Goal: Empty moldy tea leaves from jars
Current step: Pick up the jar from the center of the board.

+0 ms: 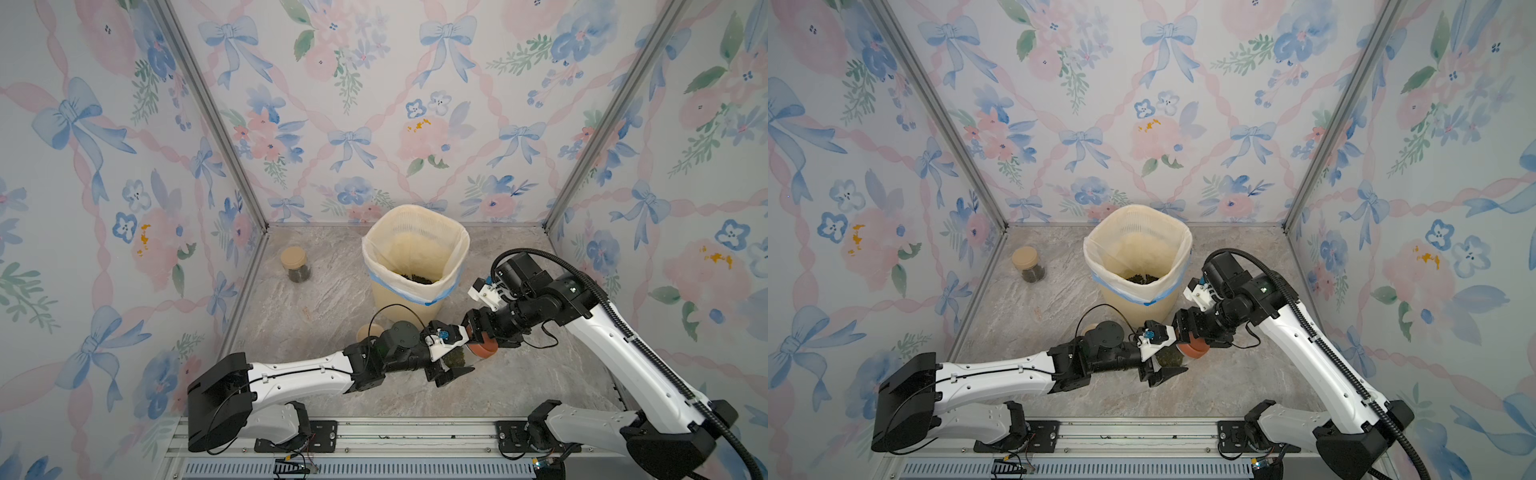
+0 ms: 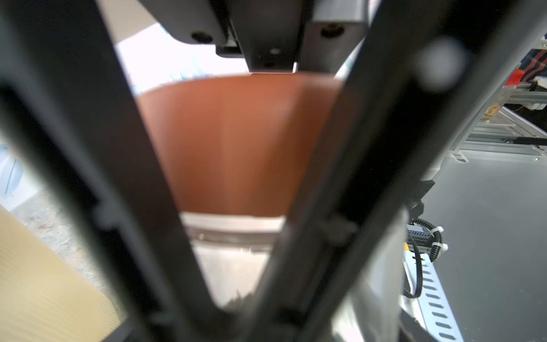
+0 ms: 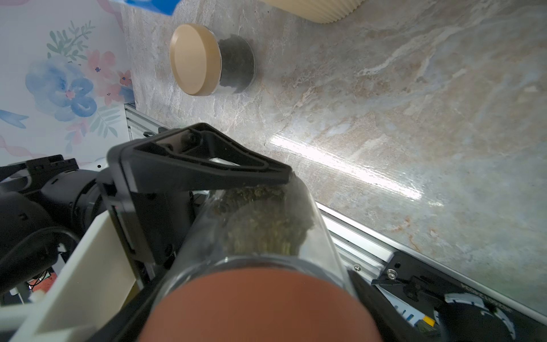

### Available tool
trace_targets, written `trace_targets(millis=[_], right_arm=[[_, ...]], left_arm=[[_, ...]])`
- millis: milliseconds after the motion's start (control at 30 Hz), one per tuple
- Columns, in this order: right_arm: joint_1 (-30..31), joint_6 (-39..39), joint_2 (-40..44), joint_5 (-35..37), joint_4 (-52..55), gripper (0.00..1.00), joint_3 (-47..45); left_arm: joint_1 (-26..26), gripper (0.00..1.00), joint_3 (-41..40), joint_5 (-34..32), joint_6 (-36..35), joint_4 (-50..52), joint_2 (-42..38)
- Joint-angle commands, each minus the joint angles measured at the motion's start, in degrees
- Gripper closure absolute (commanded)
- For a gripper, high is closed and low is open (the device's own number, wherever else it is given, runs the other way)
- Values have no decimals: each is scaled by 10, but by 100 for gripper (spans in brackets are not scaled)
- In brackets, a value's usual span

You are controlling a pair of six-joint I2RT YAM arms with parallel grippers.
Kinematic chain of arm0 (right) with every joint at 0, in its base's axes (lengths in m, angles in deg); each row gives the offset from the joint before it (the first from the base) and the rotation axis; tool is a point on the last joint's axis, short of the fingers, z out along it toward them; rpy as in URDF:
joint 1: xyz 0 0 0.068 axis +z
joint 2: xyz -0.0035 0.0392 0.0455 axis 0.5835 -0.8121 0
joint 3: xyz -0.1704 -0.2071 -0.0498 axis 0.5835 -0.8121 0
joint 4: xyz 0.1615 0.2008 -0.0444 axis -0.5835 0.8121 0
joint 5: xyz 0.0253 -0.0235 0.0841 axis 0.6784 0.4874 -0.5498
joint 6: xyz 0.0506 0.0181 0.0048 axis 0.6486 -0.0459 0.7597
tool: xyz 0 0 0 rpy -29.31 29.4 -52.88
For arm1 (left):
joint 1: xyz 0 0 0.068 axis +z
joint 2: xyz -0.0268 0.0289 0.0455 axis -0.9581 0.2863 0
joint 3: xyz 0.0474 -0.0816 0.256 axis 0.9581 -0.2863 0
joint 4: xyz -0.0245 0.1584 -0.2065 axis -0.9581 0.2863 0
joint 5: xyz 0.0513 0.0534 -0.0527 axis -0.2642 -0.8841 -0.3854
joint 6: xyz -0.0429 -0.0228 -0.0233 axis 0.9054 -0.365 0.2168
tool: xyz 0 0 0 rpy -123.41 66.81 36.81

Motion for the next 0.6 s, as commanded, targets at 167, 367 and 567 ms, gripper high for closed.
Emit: trace_targets(millis=[167,367,567], right_arm=[[11,0,7,-20,16,26,8],[10,14,18,-23,6,7,1],[10,16,19,-23,7,3,3]], left_arm=[[9,45,-2,9,22,-54,6],[9,51,-10,9,21,-65,1],[9,56,-13,10,22,-73,2]])
